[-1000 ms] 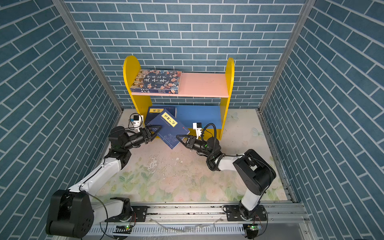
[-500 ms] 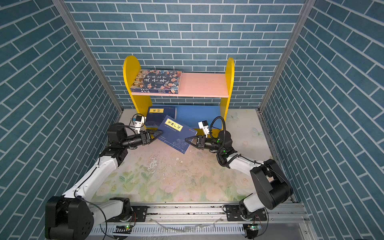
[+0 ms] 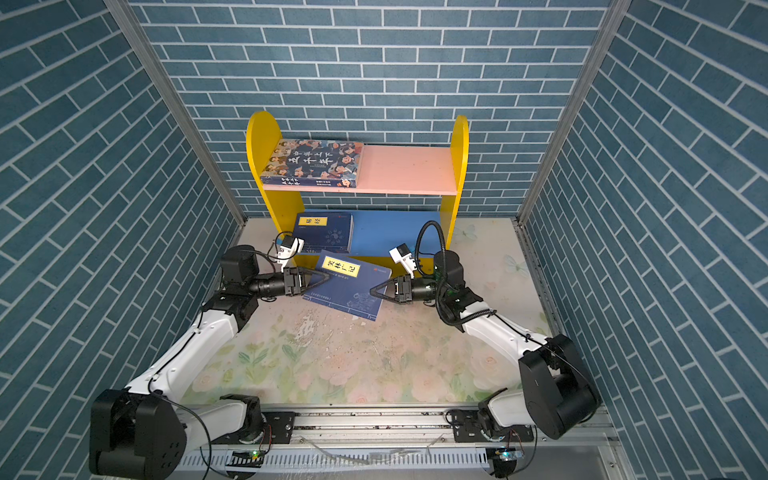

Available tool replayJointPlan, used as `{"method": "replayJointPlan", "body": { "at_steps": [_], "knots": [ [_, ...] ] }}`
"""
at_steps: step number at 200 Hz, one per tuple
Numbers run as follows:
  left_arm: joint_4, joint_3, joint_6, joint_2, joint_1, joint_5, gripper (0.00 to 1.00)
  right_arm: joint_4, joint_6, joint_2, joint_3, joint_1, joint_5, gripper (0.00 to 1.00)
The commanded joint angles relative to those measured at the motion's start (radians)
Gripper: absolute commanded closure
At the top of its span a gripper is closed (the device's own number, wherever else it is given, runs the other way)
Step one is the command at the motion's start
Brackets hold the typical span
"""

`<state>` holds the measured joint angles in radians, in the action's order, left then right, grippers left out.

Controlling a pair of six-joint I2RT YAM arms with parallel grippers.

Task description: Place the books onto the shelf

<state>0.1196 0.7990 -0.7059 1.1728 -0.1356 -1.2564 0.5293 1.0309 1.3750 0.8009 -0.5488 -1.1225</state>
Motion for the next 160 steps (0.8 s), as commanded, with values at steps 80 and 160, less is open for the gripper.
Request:
{"method": "replayJointPlan", "body": {
  "at_steps": [80,160],
  "knots": [
    [0.009,0.039,0.040,-0.025,-0.022,0.057,1.00,0.011,-0.054,0.001,0.010,0.006,0.042,0.61],
    [0.257,0.024,-0.192,0.027,0.030,0.106,1.00,0.327,0.142,0.060,-0.074,-0.004,0.095,0.58]
  ]
}}
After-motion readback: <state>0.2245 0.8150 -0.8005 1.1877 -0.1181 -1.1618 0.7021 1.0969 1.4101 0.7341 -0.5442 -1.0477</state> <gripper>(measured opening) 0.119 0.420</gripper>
